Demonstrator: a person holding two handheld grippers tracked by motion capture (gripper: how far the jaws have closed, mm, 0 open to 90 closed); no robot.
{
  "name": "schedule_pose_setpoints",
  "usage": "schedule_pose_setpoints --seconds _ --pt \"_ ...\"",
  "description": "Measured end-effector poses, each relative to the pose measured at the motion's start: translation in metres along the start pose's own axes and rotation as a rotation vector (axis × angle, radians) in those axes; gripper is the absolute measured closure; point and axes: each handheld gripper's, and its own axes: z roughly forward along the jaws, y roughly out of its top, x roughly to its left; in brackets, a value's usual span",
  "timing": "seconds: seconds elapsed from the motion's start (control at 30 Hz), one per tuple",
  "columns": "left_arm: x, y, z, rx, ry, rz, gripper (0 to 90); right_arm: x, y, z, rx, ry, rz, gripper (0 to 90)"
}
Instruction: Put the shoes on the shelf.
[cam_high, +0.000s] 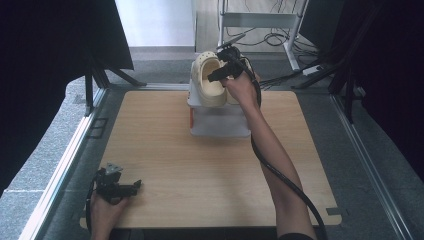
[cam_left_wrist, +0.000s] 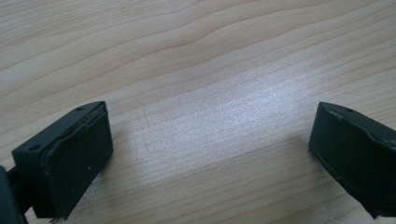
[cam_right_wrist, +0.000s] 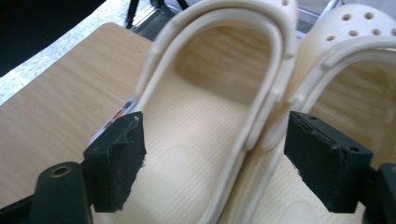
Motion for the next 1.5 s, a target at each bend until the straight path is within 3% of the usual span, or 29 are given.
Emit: schedule_pose_setpoints --seconds 0.37,0.53,1.23,1.5 --pt "0.0 0.0 0.0 0.001 -0.002 0.0 0.0 0.014 -0.024 -0.02 0.003 0.087 -0.086 15.5" --pt "0.0 0.0 0.0 0.001 -0.002 -0.002 0.0 0.018 -0.038 -0.031 0.007 0.104 -0.133 13.9" --pt "0.0 0.0 0.0 0.001 0.0 0.0 0.0 0.019 -0.1 -0.07 -0.016 0.193 -0.189 13.3" --pt "0.0 0.0 0.0 0.003 0.002 0.001 0.0 0.011 -0.128 -0.083 -0.037 0.198 -0.167 13.3"
